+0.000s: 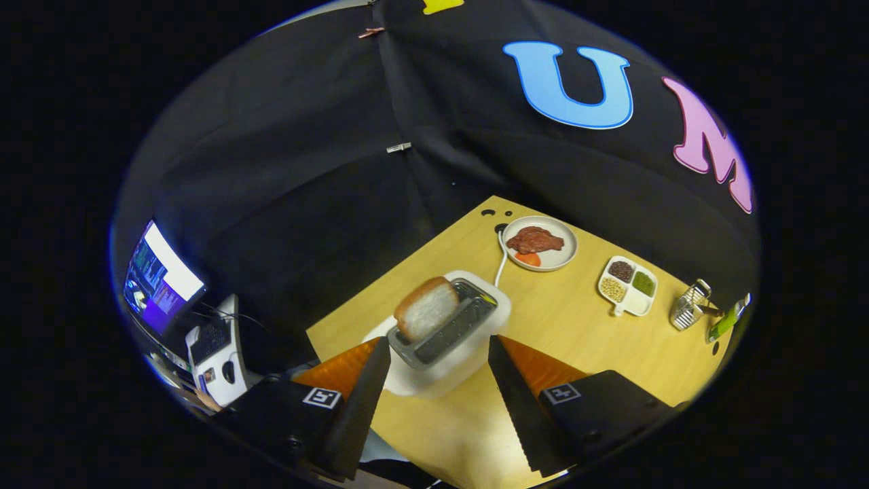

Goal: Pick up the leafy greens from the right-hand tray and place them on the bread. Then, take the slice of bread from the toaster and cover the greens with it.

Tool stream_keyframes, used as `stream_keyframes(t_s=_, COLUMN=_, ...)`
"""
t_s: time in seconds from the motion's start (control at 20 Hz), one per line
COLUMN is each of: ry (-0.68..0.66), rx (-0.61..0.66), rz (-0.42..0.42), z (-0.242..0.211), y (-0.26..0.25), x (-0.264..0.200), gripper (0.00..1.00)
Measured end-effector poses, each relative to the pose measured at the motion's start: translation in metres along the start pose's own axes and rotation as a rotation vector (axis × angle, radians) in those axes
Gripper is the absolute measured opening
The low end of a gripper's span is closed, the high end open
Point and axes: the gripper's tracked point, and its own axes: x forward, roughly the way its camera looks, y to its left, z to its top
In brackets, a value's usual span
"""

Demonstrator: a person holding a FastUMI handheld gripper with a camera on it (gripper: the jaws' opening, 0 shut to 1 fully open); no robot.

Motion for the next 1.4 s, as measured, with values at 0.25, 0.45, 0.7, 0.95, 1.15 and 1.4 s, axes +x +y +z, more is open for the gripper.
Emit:
stream_keyframes(t_s=0.25, ry=0.068, rx=0.074, rz=-0.088, z=0.015, y=0.005, x=0.057, gripper=0.92)
stream_keyframes(t_s=0.45, ry=0.132, rx=0.211, rz=-0.116, z=0.013, y=0.013, x=0.094, gripper=0.92)
stream_keyframes(t_s=0.7, ry=0.186, rx=0.251, rz=-0.220, z=0.000, y=-0.005, x=0.125, gripper=0.85)
stream_keyframes(t_s=0.95, ry=0.215, rx=0.364, rz=-0.235, z=-0.016, y=-0.003, x=0.135, gripper=0.69)
stream_keyframes(t_s=1.15, ry=0.229, rx=0.410, rz=-0.257, z=-0.027, y=-0.005, x=0.136, gripper=0.37)
stream_keyframes(t_s=1.4, ry=0.204, rx=0.434, rz=-0.286, z=-0.024, y=-0.009, x=0.132, gripper=0.12)
